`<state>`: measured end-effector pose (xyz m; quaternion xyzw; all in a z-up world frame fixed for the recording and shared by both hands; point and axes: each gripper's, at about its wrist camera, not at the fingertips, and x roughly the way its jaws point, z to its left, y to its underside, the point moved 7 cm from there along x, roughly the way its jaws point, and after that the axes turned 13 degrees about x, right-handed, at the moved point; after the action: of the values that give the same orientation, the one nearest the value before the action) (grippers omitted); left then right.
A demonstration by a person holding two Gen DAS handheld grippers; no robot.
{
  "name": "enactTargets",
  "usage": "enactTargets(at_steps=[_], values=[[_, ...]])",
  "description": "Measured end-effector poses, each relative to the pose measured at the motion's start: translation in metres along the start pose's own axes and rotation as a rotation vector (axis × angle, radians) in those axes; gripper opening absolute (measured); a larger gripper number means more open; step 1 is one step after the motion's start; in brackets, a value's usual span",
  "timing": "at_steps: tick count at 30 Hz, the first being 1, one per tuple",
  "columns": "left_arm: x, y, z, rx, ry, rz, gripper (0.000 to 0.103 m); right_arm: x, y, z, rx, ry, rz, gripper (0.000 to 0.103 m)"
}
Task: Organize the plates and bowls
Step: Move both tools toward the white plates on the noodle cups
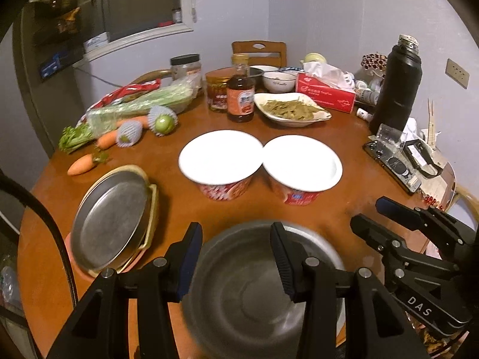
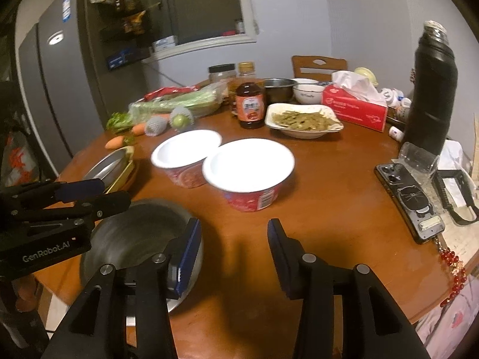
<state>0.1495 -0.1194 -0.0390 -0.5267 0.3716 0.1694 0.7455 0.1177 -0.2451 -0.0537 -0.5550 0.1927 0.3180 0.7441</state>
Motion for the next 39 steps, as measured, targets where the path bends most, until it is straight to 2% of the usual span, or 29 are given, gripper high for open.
enactTargets(at_steps=[10, 15, 27, 39], values=[[0.028, -0.027, -0.017, 0.033, 0.054, 0.015, 0.047, 0.018, -0.023, -0.022, 0.042, 0.048, -0.014, 0.048], [0.04, -0.037, -0.017, -0.021, 0.11, 0.031, 0.047, 0.028, -0.03, -0.028, 0.049, 0.057, -0.006, 0.048], [0.069, -0.054, -0.019, -0.049, 0.128, 0.072, 0.047, 0.053, -0.046, -0.046, 0.062, 0.094, 0.016, 0.048], [0.09, -0.056, -0.021, -0.089, 0.144, 0.117, 0.047, 0.08, -0.061, -0.051, 0.039, 0.072, 0.056, 0.048]])
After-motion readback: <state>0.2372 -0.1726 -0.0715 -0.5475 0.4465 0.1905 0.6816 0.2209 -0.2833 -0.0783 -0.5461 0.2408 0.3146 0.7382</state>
